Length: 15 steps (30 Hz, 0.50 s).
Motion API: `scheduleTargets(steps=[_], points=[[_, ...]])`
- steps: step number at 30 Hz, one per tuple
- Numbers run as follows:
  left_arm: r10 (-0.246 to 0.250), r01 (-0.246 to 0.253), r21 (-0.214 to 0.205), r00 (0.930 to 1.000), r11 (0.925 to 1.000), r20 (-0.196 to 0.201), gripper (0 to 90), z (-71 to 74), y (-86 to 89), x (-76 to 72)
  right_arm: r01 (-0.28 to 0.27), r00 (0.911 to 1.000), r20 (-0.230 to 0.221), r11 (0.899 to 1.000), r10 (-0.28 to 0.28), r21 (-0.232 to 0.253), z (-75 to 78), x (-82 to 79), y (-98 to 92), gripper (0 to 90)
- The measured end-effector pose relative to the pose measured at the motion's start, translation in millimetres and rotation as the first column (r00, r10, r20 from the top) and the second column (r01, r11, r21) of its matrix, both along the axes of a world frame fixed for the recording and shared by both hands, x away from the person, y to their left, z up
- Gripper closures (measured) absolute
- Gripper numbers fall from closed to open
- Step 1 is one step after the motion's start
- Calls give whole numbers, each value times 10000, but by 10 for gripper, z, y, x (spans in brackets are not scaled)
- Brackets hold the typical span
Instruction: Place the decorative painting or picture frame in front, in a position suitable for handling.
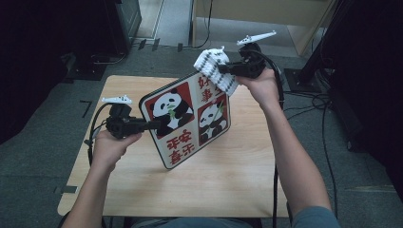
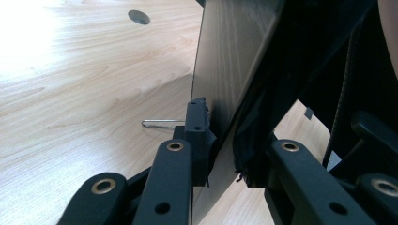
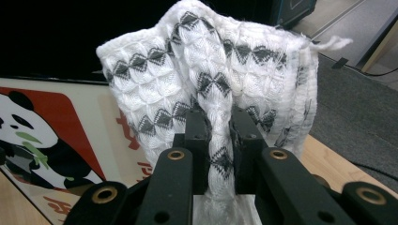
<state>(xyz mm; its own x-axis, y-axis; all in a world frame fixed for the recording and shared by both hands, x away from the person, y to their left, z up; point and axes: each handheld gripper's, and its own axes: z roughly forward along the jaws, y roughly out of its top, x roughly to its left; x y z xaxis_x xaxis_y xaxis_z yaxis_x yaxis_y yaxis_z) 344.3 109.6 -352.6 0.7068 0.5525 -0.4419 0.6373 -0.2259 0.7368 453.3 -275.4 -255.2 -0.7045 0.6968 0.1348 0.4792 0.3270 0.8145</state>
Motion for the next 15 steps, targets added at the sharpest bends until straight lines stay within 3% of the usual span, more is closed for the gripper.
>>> scheduleTargets(steps=[15], points=[[-97,97,-51,10000,9999,5,773,-4,21,4,-120,9999,-103,9999,119,-40,-155,-34,-26,812]])
